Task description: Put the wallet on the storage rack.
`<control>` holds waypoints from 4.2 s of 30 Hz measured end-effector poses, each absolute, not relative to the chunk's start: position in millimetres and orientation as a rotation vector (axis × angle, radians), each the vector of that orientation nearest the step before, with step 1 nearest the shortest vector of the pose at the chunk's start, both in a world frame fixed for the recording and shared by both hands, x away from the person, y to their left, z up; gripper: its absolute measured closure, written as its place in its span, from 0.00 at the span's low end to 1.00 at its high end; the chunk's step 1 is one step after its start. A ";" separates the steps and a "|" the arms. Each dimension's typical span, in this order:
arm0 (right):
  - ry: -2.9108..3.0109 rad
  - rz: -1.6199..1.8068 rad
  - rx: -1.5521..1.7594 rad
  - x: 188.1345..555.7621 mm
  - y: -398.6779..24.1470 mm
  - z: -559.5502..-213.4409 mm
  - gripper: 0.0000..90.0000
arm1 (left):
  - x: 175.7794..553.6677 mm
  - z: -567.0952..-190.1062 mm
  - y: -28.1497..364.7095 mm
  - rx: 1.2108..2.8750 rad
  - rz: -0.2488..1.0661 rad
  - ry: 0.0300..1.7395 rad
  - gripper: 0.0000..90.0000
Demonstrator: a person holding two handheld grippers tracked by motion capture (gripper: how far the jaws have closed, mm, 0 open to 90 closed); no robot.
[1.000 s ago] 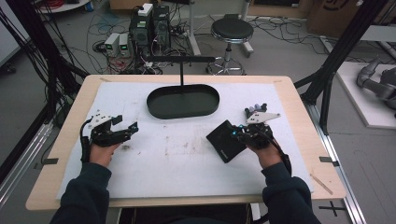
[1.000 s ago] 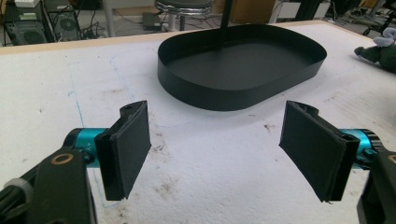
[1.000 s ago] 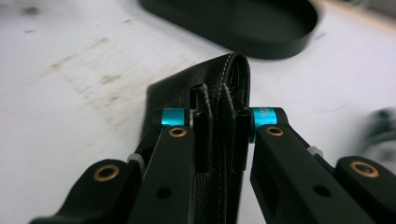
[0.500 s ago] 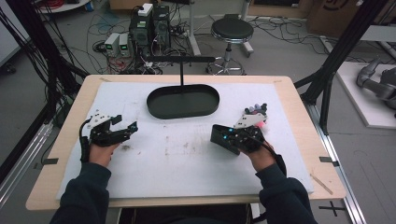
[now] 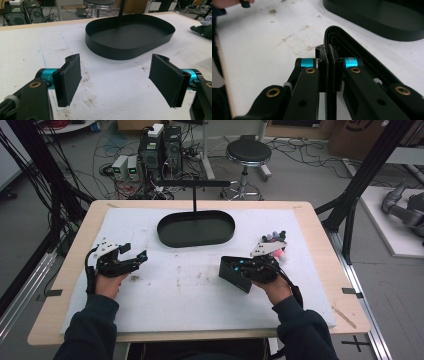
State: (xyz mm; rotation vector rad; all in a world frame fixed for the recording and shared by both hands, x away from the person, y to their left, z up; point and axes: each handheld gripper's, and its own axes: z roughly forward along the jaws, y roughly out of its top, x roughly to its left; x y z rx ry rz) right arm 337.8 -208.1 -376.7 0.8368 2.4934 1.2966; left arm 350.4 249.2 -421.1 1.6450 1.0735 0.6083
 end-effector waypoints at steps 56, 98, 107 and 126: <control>2.322 1.306 0.963 445.1 -154.9 -361.3 0.86 | 352.5 -422.3 248.8 1.637 0.615 1.043 0.31; 2.133 1.136 1.249 517.4 -117.6 -398.0 0.55 | 353.2 -423.0 249.3 1.634 0.602 1.031 0.31; 2.182 1.160 1.086 487.6 -163.3 -365.7 0.35 | 352.9 -422.6 249.7 1.627 0.625 1.038 0.30; 2.081 1.002 1.171 383.3 -283.4 -389.2 0.24 | 354.4 -424.3 253.1 1.619 0.635 1.058 0.18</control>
